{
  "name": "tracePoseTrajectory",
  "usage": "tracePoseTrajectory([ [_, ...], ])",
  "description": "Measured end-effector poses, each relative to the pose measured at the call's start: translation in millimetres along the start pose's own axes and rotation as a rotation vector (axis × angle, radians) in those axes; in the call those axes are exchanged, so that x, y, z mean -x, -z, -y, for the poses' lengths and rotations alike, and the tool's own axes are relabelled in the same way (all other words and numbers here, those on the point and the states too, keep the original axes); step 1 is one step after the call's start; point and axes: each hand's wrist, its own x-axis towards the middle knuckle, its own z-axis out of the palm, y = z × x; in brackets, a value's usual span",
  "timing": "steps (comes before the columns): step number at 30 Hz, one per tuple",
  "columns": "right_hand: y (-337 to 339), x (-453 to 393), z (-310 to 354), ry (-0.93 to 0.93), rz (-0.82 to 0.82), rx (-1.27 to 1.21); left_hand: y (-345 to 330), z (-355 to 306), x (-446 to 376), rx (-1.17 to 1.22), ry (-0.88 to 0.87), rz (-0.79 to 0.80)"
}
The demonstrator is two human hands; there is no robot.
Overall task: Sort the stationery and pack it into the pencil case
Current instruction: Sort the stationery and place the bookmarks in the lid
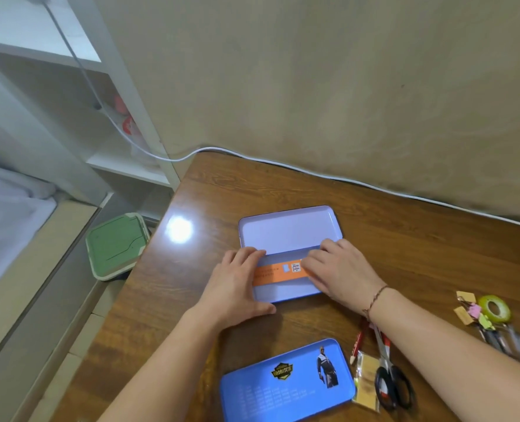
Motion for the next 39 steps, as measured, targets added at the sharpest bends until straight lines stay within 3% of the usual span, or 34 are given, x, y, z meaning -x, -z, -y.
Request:
tracePoseTrajectory([
  [7,-16,-2,15,-0.109,-0.097,-0.107,-2,5,-1,0.034,-0.021,-0.009],
  [13,-17,-4,19,-0.350,-0.042,-0.105,-4,4,-2,0.038,-0.015,-0.014],
  [19,-18,-6,30,-0.387,-0.034,-0.221,-5,-1,-3,0.039,-0.008,0.011],
  [25,3,23,22,-0.455,-0.214,-0.413,-8,-10,1,0.006,0.001,-0.003],
  [28,20,85,22,-0.699,-0.268,-0.505,-11,-18,12,-0.038,0.006,-0.098],
  [31,25,157,30,-1.012,-0.154,-0.472,-19,-41,28,0.035,-0.063,-0.294],
  [33,26,184,43,-1.165,0.017,-0.505,-32,-62,37,0.038,-0.189,-0.299],
  [36,30,183,67,-1.211,0.202,-0.556,-60,-90,46,0.023,-0.276,-0.223],
  [39,34,165,72,-1.203,0.249,-0.531,-77,-109,46,0.087,-0.179,-0.268],
])
